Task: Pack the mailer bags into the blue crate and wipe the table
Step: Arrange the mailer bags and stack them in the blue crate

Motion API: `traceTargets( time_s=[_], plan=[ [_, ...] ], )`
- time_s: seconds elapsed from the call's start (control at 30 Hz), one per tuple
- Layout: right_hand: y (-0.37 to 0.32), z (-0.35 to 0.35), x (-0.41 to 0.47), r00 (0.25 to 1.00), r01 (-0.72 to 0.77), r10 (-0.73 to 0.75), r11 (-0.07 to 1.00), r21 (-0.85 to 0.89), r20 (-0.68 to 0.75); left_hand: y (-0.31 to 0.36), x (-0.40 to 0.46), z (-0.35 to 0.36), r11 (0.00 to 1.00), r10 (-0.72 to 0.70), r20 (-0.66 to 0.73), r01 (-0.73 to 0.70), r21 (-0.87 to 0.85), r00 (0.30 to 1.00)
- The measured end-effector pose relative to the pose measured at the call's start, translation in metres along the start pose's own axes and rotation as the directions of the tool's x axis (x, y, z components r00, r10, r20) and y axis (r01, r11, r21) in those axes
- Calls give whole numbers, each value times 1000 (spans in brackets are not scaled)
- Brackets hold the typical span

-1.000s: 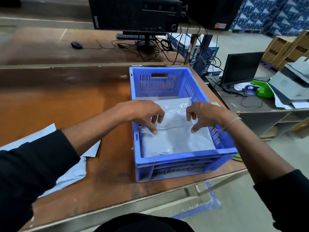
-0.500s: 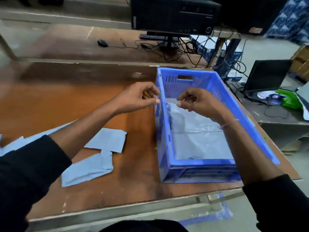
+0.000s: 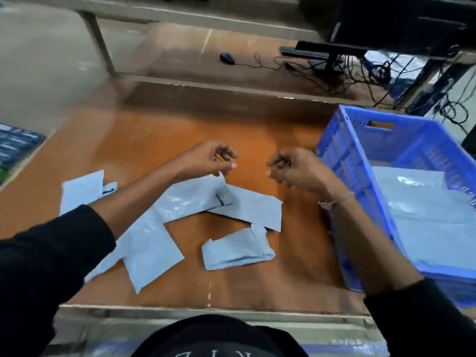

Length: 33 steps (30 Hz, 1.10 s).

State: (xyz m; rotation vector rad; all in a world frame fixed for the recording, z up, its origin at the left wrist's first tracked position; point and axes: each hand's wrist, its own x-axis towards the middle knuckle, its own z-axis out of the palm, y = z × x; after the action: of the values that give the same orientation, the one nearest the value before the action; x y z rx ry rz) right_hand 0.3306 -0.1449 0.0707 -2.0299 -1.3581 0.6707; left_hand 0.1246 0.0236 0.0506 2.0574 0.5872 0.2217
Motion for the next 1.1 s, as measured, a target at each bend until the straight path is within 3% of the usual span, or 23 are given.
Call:
traceTargets(
  time_s=[0.17,0.33,0.5,0.63,0.77,0.9,1.03,1.1],
  plan=[
    [-1,99,35,985,-142,146,989,-45,91,-55,-24,-30,995,-94,-24,94,-14,995],
    [-3,166,54,947,-309,309,951,10,-89,-96,-35,-50,991,-134,-28,134,-16,991],
    [-4,176,69,898,-431,435,900,72,-62,-117,-31,-59,995,-100,-12,100,17,995],
    [-5,169,69,916,-376,400,886,270,-35,-129,-21,-61,994,-94,10,93,64,995],
    [-19,142,65,972,-184,230,862,473,-42,-125,-9,-61,995,-82,84,77,59,993],
    [-30,112,66,969,-92,205,817,569,-138,-109,4,-63,996,-15,112,6,84,994],
    [-15,104,62,933,-157,292,858,489,-213,-102,15,-67,997,-24,-49,20,-81,999],
    [4,108,63,950,-208,253,950,233,-184,-101,17,-70,970,-102,-111,74,-231,989]
  ],
)
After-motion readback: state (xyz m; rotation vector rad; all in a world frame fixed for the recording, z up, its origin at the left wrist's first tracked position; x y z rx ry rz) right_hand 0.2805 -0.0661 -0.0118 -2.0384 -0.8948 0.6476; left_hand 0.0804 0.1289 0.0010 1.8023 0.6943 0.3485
